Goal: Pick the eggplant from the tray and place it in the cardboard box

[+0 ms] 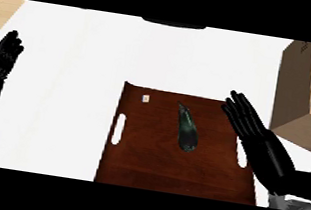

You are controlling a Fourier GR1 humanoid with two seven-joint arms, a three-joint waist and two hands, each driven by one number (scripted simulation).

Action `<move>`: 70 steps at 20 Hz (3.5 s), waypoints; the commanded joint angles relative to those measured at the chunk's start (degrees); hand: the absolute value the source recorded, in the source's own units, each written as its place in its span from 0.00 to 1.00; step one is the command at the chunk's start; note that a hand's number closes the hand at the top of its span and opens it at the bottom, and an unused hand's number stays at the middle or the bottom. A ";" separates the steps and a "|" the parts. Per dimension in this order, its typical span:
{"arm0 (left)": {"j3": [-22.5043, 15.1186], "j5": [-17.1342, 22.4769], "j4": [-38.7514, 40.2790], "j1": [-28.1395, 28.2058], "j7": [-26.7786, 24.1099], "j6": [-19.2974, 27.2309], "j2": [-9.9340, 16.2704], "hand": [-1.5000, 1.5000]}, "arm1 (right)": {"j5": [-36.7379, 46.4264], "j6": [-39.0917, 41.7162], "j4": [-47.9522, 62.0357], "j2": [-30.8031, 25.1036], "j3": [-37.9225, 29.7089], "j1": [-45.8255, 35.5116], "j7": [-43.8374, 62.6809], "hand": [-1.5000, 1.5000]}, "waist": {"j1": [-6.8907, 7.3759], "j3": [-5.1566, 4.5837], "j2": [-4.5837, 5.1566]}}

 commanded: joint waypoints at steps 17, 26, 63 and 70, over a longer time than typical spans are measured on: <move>-8.99 -6.81 8.69 1.65 6.91 -0.50 -4.11 0.50 | 39.84 -41.18 2.31 5.00 -12.43 31.43 -38.23 0.00 | -3.42 -0.68 0.69; -9.57 -7.29 8.95 -0.57 8.41 -1.66 -5.43 0.50 | 65.37 -42.97 -17.18 3.52 0.48 48.29 -8.44 0.00 | -1.18 -0.90 0.88; -1.28 -16.09 14.02 -2.09 6.31 -8.52 -13.33 0.50 | 98.91 -13.69 2.87 20.57 12.89 0.28 53.42 0.00 | -0.62 -0.47 0.59; -1.14 -20.20 15.87 -6.38 10.65 -7.84 -17.74 0.50 | 94.07 -10.08 3.71 20.58 12.21 -1.82 54.84 0.00 | -0.79 -0.47 0.59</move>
